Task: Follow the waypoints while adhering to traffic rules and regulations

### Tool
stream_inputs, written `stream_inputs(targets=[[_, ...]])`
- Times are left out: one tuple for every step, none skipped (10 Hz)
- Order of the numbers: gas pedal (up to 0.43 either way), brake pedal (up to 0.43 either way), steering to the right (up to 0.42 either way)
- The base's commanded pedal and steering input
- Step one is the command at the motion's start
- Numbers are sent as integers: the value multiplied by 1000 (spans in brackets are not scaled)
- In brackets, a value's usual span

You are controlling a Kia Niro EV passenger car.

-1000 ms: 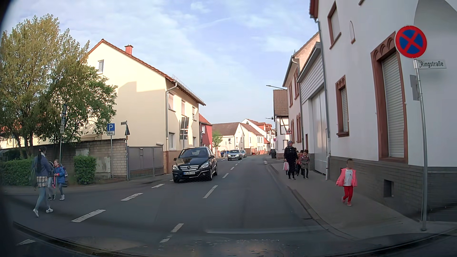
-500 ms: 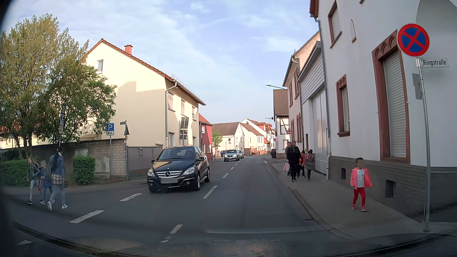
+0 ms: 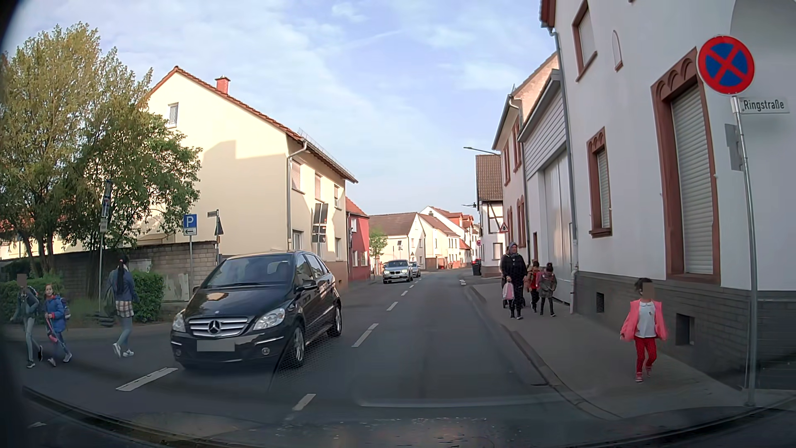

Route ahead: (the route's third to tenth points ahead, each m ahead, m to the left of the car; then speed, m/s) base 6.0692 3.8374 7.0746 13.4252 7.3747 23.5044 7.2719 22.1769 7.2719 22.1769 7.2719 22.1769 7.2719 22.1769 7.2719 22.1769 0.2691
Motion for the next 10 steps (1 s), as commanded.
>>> stream_inputs(targets=[[0, 110, -5], [0, 110, -5], [0, 116, -5], [0, 116, -5], [0, 122, -5], [0, 122, -5], [0, 122, -5], [0, 122, -5], [0, 122, -5], [0, 122, -5]])
